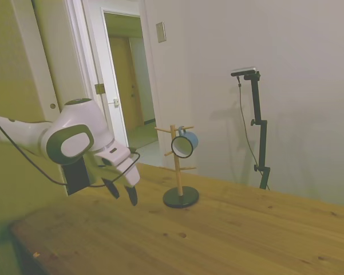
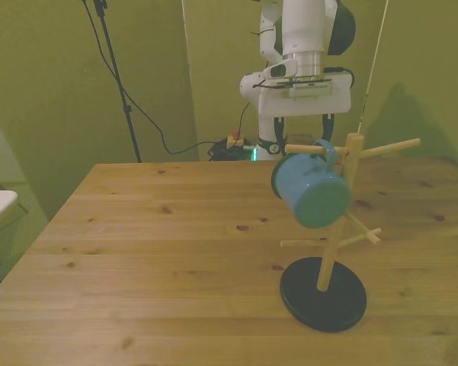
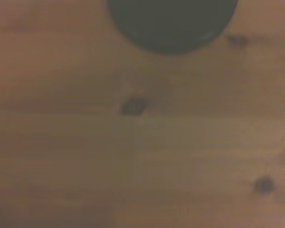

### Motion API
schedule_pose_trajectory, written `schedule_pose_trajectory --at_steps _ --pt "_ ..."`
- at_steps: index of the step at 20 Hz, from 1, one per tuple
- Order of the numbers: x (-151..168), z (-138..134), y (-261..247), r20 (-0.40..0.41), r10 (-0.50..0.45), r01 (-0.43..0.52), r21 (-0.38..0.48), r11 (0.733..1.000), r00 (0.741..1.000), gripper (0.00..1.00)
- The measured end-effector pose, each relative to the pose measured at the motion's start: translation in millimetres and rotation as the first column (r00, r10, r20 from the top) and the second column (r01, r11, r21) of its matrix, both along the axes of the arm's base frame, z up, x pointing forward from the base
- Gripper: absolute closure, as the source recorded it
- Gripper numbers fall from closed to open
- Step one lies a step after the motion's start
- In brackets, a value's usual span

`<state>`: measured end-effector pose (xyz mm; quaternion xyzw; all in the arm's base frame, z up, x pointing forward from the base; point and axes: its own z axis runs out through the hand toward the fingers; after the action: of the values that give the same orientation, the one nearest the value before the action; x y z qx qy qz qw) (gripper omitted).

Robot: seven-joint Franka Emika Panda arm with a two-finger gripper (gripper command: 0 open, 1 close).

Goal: Unload the mug

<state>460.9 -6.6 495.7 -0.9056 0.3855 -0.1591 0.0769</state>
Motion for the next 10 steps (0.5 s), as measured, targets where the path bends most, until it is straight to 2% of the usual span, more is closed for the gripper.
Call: schedule_pose_trajectory --at_steps 4,10 --pt "32 33 -6 0.115 -0.016 0.016 0.002 1.0 0.993 0.0" --pt "49 71 -27 0.204 -0.052 0.051 0.012 0.999 0.978 0.0"
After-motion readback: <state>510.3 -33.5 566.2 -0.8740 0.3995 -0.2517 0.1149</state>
